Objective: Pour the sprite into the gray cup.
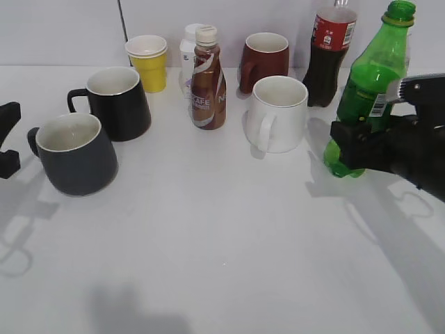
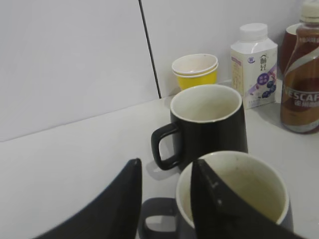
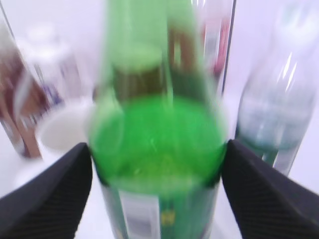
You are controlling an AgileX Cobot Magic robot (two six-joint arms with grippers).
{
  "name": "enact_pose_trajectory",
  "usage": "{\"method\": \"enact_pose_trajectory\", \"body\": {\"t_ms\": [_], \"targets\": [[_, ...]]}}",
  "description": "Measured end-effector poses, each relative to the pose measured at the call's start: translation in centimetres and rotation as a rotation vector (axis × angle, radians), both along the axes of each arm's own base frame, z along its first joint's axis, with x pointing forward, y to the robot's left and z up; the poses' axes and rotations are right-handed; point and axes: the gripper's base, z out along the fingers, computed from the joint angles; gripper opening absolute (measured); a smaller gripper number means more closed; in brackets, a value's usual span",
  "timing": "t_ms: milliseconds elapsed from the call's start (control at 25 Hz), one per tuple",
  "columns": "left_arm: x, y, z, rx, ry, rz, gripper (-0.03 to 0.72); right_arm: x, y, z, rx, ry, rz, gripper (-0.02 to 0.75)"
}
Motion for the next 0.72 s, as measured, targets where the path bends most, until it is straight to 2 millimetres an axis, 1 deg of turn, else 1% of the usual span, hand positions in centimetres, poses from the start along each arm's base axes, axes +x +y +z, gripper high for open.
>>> {"method": "enact_pose_trajectory", "body": {"t_ms": [80, 160, 240, 320, 440, 600, 720], "targets": [[-0.2, 0.1, 0.4, -0.004, -0.012, 0.0, 0.265, -0.1, 0.0, 0.9, 0.011, -0.031, 0.0, 0.609], [-0.5, 0.1, 0.7, -0.005, -0.01, -0.002, 0.265, -0.4, -0.1, 2.3, 0.028, -0.082, 0.0, 0.609], [-0.5, 0.1, 1.3, 0.001, 0.026, -0.007, 0.265, -0.8, -0.3, 3.7, 0.035, -0.125, 0.002, 0.609], [-0.5, 0.0, 2.3, 0.006, 0.059, -0.013, 0.265, -1.3, -0.4, 5.2, 0.032, -0.167, 0.006, 0.609], [-0.3, -0.2, 4.6, 0.017, 0.054, -0.028, 0.265, -2.4, -0.8, 7.7, 0.014, -0.235, 0.016, 0.609], [-0.9, -0.1, 7.8, 0.014, 0.016, -0.036, 0.265, -4.2, -1.3, 11.4, 0.01, -0.255, 0.027, 0.609], [-2.0, 0.2, 9.8, 0.015, 0.016, -0.041, 0.265, -6.6, -2.0, 14.9, 0.001, -0.254, 0.041, 0.609]]}}
